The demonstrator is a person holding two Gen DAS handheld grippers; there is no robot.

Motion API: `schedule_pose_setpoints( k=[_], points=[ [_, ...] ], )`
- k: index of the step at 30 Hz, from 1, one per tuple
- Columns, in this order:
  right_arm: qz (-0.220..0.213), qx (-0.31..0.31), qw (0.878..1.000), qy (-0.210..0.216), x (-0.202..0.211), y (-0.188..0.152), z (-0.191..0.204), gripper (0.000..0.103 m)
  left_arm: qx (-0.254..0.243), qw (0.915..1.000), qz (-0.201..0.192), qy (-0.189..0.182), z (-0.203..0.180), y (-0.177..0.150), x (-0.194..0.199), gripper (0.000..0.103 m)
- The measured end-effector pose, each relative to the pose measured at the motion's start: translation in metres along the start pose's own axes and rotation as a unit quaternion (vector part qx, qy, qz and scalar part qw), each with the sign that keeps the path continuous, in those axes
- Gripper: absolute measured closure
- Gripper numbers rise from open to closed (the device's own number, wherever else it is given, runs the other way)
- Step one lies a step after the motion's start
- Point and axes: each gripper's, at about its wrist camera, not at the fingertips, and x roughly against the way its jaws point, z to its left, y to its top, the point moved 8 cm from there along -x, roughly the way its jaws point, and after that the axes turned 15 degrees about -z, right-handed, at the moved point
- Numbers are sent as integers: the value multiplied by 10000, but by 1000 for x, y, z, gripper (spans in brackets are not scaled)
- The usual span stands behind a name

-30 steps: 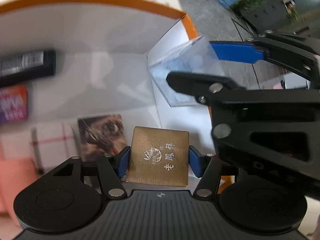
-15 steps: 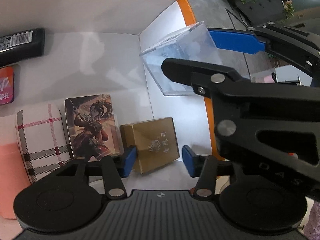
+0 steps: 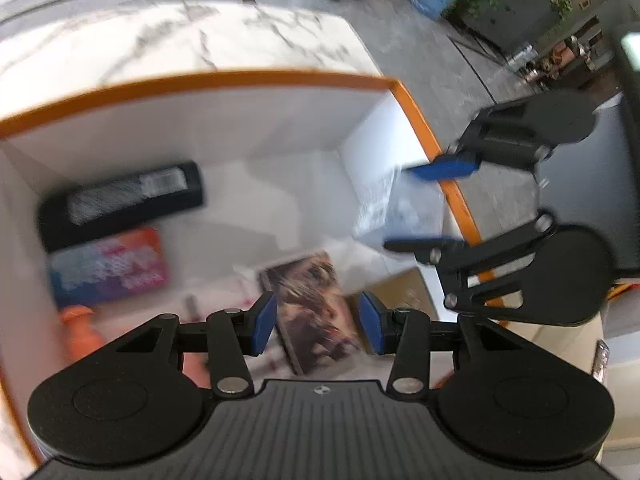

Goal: Organize rigid objects
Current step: 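Lower the brown box and clear box into the box and open both grippers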

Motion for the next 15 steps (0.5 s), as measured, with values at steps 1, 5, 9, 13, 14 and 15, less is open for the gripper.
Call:
schedule_pose_setpoints(
  k=[1,5,9,13,14,15],
  points=[
    [84,222,9997,91,-5,-1,3,55,79,10000,-9,-32,-2,3,2,51],
    [421,1226,9901,544,-24,-7,17,55,252,9996,-27,-89,-2,7,6,51],
    [728,1837,9760,917,-38,-11,24,55,365,9993,0,-107,0,16,1,51],
    [1001,2087,9658,1167,-47,-14,26,55,493,9985,-50,-222,-3,20,12,51],
    [1040,2149,9639,1177,-49,-15,27,55,513,9983,-69,-256,-3,21,13,50],
    [1083,2206,9619,1199,-50,-16,27,55,526,9982,-91,-270,-3,22,14,50]
  ],
)
